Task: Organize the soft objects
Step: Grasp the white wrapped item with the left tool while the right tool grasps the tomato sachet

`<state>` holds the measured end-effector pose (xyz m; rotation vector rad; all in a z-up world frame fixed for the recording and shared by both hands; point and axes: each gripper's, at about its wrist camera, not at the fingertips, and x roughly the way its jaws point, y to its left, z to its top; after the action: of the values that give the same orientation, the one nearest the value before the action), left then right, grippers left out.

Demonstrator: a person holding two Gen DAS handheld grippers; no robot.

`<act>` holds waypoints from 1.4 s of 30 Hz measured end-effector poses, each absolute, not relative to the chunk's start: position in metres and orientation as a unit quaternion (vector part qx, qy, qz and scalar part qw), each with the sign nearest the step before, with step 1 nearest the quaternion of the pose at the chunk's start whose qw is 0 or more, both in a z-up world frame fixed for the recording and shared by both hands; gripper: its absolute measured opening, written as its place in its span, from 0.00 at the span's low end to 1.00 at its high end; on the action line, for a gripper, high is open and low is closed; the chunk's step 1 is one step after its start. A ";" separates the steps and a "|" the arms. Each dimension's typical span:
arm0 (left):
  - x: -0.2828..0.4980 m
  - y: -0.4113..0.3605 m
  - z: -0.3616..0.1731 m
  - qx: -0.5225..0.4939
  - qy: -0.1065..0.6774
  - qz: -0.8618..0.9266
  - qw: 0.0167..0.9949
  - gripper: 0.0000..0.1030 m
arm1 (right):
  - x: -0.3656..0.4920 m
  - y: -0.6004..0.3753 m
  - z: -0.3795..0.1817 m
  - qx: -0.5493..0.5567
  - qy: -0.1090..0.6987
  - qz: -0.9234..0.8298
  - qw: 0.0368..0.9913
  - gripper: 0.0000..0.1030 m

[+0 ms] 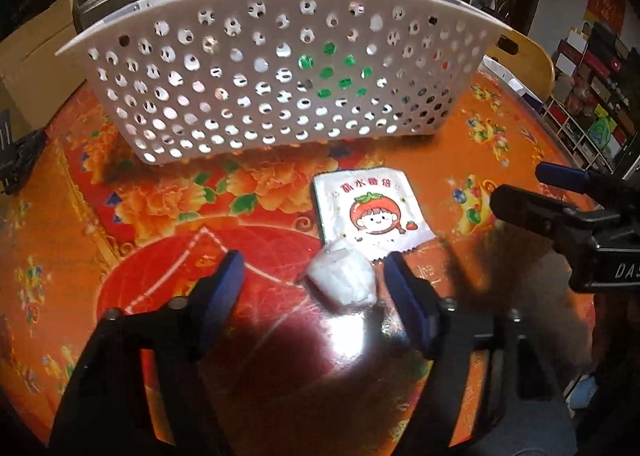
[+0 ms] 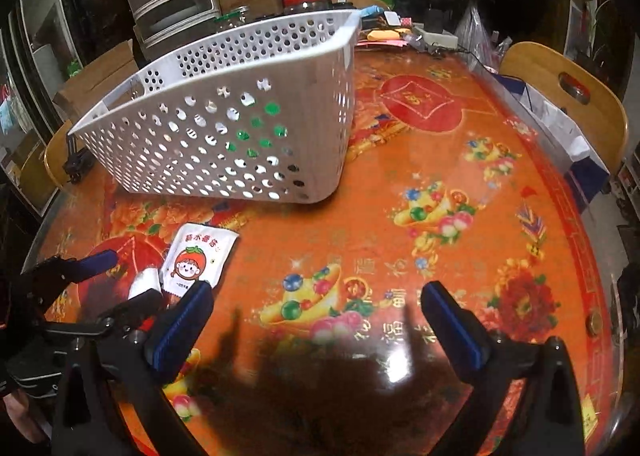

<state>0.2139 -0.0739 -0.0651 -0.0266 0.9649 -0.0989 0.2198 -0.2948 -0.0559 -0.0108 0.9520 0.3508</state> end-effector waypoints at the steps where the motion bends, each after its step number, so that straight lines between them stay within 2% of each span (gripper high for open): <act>1: 0.214 -0.075 -0.067 -0.012 0.464 -0.048 0.884 0.53 | 0.220 -0.294 -0.057 -0.004 0.457 0.169 0.874 1.00; 2: 0.214 -0.076 -0.068 -0.012 0.463 -0.047 0.885 0.50 | 0.220 -0.292 -0.058 -0.002 0.457 0.170 0.873 1.00; 4: 0.213 -0.074 -0.068 -0.013 0.460 -0.045 0.886 0.37 | 0.221 -0.289 -0.061 0.002 0.459 0.174 0.871 1.00; 6: 0.212 -0.069 -0.069 -0.021 0.461 -0.050 0.886 0.33 | 0.221 -0.283 -0.063 0.002 0.461 0.179 0.869 1.00; 25: 0.195 0.028 -0.062 -0.073 0.440 -0.007 0.895 0.32 | 0.225 -0.178 -0.082 -0.080 0.471 0.198 0.856 1.00; 42: 0.187 0.031 -0.066 -0.082 0.439 -0.008 0.895 0.32 | 0.222 -0.156 -0.090 -0.103 0.464 0.190 0.859 0.99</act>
<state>0.1870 0.0311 -0.0662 -0.1708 0.9094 -0.0171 0.2216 -0.1563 -0.0895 -0.2168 0.9749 0.3984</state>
